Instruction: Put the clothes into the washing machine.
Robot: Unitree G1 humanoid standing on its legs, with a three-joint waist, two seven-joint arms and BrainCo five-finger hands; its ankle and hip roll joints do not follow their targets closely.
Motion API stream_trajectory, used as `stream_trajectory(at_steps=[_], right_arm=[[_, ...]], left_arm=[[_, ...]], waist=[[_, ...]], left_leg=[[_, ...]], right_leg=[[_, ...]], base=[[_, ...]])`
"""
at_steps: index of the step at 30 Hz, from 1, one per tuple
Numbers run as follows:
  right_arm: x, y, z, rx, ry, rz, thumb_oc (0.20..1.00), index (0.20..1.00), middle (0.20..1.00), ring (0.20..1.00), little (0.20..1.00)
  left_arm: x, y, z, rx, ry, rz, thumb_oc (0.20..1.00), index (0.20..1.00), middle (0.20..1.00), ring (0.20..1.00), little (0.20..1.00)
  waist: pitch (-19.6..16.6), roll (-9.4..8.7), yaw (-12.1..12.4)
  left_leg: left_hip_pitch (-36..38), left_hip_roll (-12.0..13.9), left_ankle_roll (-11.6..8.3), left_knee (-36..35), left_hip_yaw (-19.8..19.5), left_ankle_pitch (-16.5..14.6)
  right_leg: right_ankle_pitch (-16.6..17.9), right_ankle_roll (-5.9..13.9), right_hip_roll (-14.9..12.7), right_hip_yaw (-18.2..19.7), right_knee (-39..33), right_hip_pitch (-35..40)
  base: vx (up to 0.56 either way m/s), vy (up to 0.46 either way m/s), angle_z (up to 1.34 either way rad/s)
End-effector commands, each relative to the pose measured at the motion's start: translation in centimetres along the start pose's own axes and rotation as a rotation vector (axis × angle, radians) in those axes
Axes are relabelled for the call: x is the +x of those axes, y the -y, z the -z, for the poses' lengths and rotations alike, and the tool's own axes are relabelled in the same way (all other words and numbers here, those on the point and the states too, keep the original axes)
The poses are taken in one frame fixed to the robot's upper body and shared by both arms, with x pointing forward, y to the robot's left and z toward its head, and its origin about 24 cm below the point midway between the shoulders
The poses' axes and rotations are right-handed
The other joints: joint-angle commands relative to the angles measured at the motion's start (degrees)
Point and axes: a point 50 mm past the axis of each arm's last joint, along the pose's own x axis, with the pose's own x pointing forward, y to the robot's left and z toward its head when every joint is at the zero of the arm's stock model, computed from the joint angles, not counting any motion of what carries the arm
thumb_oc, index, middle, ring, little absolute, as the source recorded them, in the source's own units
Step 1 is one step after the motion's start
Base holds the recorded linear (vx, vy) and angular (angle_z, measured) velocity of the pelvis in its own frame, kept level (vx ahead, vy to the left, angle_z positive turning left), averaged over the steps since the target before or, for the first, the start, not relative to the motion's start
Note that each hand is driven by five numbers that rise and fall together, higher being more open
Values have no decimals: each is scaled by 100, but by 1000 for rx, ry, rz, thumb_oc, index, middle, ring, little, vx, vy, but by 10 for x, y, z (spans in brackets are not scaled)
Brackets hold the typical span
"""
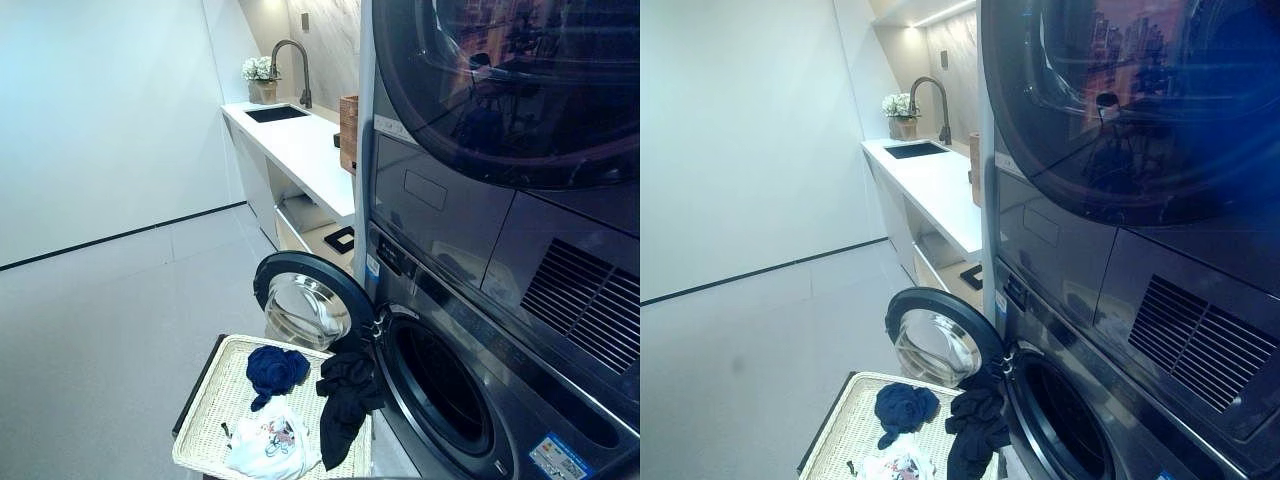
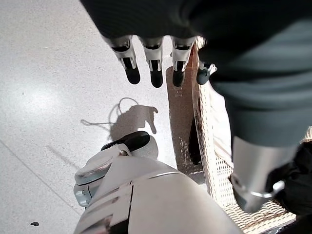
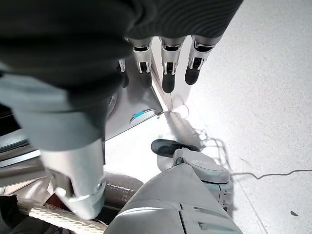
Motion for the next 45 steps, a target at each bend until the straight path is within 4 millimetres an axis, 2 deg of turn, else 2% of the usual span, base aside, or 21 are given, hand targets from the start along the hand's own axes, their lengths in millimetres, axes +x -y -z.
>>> stream_trajectory(at_steps=[1,9,15,18,19,20,21,22,24,29,30,32,36,39,43,45], right_arm=[[-1,-2,-25,15,22,6,1000,1000,1000,1000,1000],[-1,1,-28,15,43,13,1000,1000,1000,1000,1000],[-4,5,-50,40,139,17,1000,1000,1000,1000,1000],[-10,12,-82,90,260,29,1000,1000,1000,1000,1000],[-16,16,-104,113,341,37,1000,1000,1000,1000,1000],[-17,16,-106,115,349,38,1000,1000,1000,1000,1000],[-27,22,-135,138,452,51,1000,1000,1000,1000,1000],[-31,25,-145,149,485,58,1000,1000,1000,1000,1000],[-38,31,-160,178,537,72,1000,1000,1000,1000,1000],[-53,43,-187,200,616,86,1000,1000,1000,1000,1000],[-60,48,-200,211,651,89,1000,1000,1000,1000,1000],[-65,51,-208,222,678,88,1000,1000,1000,1000,1000],[-71,50,-217,237,719,78,1000,1000,1000,1000,1000],[-82,50,-231,247,798,63,1000,1000,1000,1000,1000],[-92,50,-244,251,855,58,1000,1000,1000,1000,1000],[-100,52,-253,242,890,55,1000,1000,1000,1000,1000]], left_arm=[[1,-11,-31,12,65,-27,1000,1000,1000,1000,1000],[1,-12,-34,-10,91,-47,1000,1000,1000,1000,1000],[-2,-23,-50,-84,193,-115,1000,1000,1000,1000,1000],[-9,-36,-85,-157,361,-197,1000,1000,1000,1000,1000],[-16,-45,-110,-202,475,-247,1000,1000,1000,1000,1000],[-16,-46,-113,-206,488,-254,1000,1000,1000,1000,1000],[-32,-59,-150,-260,649,-337,1000,1000,1000,1000,1000],[-38,-64,-163,-286,706,-368,1000,1000,1000,1000,1000],[-53,-75,-183,-326,817,-435,1000,1000,1000,1000,1000],[-81,-95,-215,-401,992,-566,1000,1000,1000,1000,1000],[-98,-101,-232,-441,1070,-626,1000,1000,1000,1000,1000],[-112,-105,-245,-463,1136,-687,1000,1000,1000,1000,1000],[-135,-112,-262,-481,1240,-807,1000,1000,1000,1000,1000],[-167,-114,-279,-455,1399,-991,1000,1000,1000,1000,1000],[-190,-115,-290,-412,1508,-1117,1000,1000,1000,1000,1000],[-208,-116,-300,-329,1588,-1217,1000,1000,1000,1000,1000]], waist=[[332,-170,87],[395,-184,97],[626,-203,138],[993,-177,167],[1267,-164,167],[1289,-163,166],[1654,-141,176],[1770,-129,187],[1996,-102,208],[2379,-111,225],[2547,-145,232],[2688,-177,244],[2744,-240,272],[2744,-310,272],[2744,-313,254],[2744,-304,232]], left_leg=[[25,-341,307,44,232,-193],[1,-338,309,44,209,-181],[-175,-329,323,44,170,-103],[-581,-310,349,73,84,22],[-855,-321,369,87,24,104],[-892,-323,371,90,19,114],[-1318,-373,389,93,-63,234],[-1490,-404,393,91,-111,280],[-1801,-464,394,137,-208,327],[-2463,-568,390,426,-378,380],[-2813,-615,378,662,-430,385],[-3093,-655,369,856,-486,396],[-3638,-721,369,1112,-586,426],[-4364,-781,357,1332,-659,484],[-4885,-816,331,1612,-699,466],[-5188,-833,317,1785,-709,443]], right_leg=[[-373,112,26,-36,62,231],[-362,110,41,-19,65,200],[-324,124,42,-2,137,-8],[-295,90,47,5,340,-528],[-248,65,77,3,425,-844],[-243,63,80,2,438,-884],[-157,24,135,-24,491,-1313],[-116,19,151,-37,498,-1470],[-65,20,155,-66,555,-1760],[-2,42,115,-153,834,-2424],[5,51,109,-173,1016,-2738],[9,56,101,-196,1177,-2985],[20,75,70,-254,1427,-3497],[82,95,89,-329,1661,-4209],[81,95,87,-365,1881,-4673],[69,90,86,-383,2029,-4953]], base=[[0,0,0],[34,5,0],[65,0,0],[-180,-13,1],[-252,-19,1],[-425,-32,15],[-312,-22,23],[-336,-23,22],[-142,-8,5],[-112,-6,0],[-125,-34,1],[-107,-47,2],[-63,-66,5],[-81,-80,12],[-34,-25,7],[-11,-6,6]])
